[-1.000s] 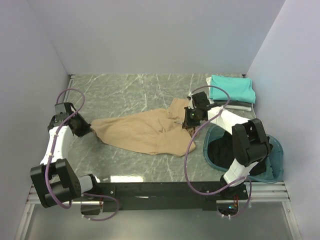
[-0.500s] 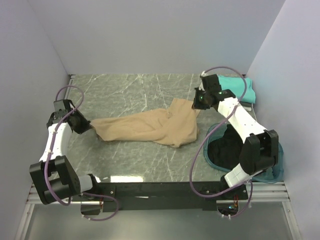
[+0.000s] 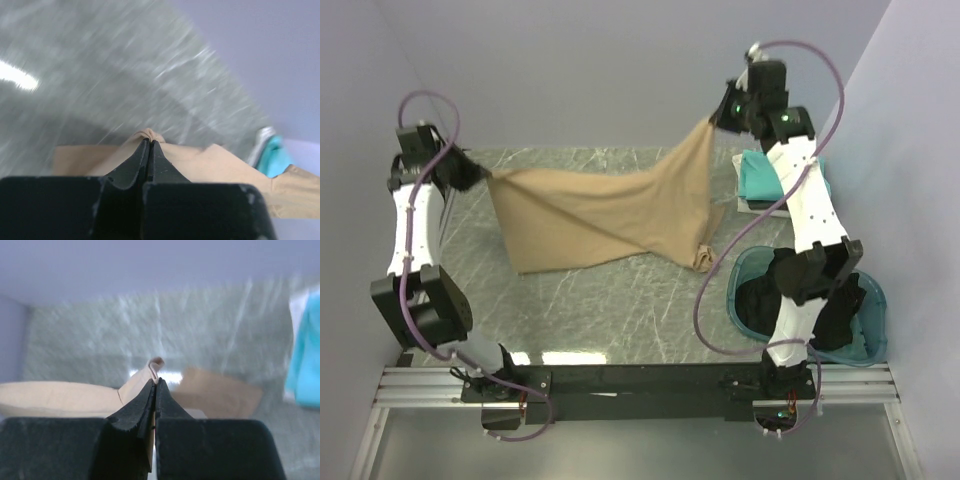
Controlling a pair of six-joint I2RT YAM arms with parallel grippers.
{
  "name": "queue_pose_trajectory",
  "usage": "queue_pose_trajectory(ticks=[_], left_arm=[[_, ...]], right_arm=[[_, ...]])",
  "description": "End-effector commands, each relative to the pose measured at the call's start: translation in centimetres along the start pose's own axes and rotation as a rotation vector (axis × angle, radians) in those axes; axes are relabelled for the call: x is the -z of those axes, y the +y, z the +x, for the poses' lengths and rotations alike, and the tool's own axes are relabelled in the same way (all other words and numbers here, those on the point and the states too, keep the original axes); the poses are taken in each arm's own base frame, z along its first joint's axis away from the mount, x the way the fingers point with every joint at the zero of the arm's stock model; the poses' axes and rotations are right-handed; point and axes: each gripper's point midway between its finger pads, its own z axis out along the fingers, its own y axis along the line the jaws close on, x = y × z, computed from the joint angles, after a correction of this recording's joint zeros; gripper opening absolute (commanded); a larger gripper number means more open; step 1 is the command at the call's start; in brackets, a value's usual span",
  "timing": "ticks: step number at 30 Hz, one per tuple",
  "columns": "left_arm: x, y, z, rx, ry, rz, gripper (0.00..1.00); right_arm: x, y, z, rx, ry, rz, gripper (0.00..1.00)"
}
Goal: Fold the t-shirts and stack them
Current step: Flatten the tshirt out
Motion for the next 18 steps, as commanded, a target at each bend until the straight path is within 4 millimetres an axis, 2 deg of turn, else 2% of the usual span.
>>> queue_pose_trajectory(ticks=[1, 2, 3, 4, 6, 7, 8, 9, 10, 12, 13, 14, 15, 16, 17, 18], left_arm=[[2.5, -7.1, -6.3, 0.013, -0.129, 0.174, 0.01], [3.2, -8.4, -7.3, 0.012, -0.149, 0.209, 0.01], [5.0, -10.6, -9.0, 0.005, -0.198, 0.265, 0.01], [5.9, -11.7, -9.8, 0.001, -0.224, 0.292, 0.01], [8.6, -14.4, -11.5, -0.016, -0.291, 0.38, 0.01], [10.6, -15.7, -11.8, -0.031, -0.324, 0.426, 0.01], [11.9, -16.9, -12.2, -0.042, -0.354, 0.477, 0.01], [13.0, -17.5, -12.2, -0.052, -0.374, 0.505, 0.01], [15.3, -18.3, -12.1, -0.07, -0.409, 0.54, 0.01], [17.0, -18.8, -11.8, -0.085, -0.44, 0.57, 0.01], [19.1, -19.4, -11.4, -0.102, -0.468, 0.597, 0.01], [19.4, -19.0, -10.9, -0.097, -0.469, 0.594, 0.01], [20.3, -19.1, -10.7, -0.1, -0.489, 0.604, 0.01], [22.6, -19.6, -10.1, -0.114, -0.522, 0.631, 0.01], [23.5, -19.6, -9.7, -0.117, -0.534, 0.641, 0.01], [23.9, -19.3, -9.3, -0.116, -0.539, 0.643, 0.01]], right_arm=[[2.8, 2.0, -6.6, -0.049, -0.149, -0.081, 0.0], [4.7, 2.7, -9.3, -0.085, -0.228, -0.116, 0.0], [6.8, 3.4, -10.9, -0.098, -0.288, -0.154, 0.0], [7.3, 4.1, -12.1, -0.107, -0.341, -0.209, 0.0], [10.2, 4.9, -14.1, -0.141, -0.439, -0.27, 0.0], [15.3, 6.7, -16.8, -0.118, -0.59, -0.348, 0.0], [15.6, 6.6, -16.5, -0.126, -0.607, -0.352, 0.0], [18.8, 7.2, -17.4, -0.115, -0.674, -0.379, 0.0], [20.9, 7.9, -18.3, -0.104, -0.73, -0.406, 0.0], [24.4, 8.8, -19.0, -0.073, -0.789, -0.438, 0.0], [26.3, 9.3, -19.5, -0.05, -0.823, -0.454, 0.0], [27.5, 9.6, -19.6, -0.04, -0.84, -0.467, 0.0], [29.7, 10.2, -19.4, -0.022, -0.862, -0.493, 0.0], [31.0, 10.5, -19.3, -0.007, -0.882, -0.509, 0.0], [32.0, 10.8, -19.1, 0.006, -0.896, -0.52, 0.0], [35.2, 11.1, -18.8, 0.025, -0.945, -0.541, 0.0]])
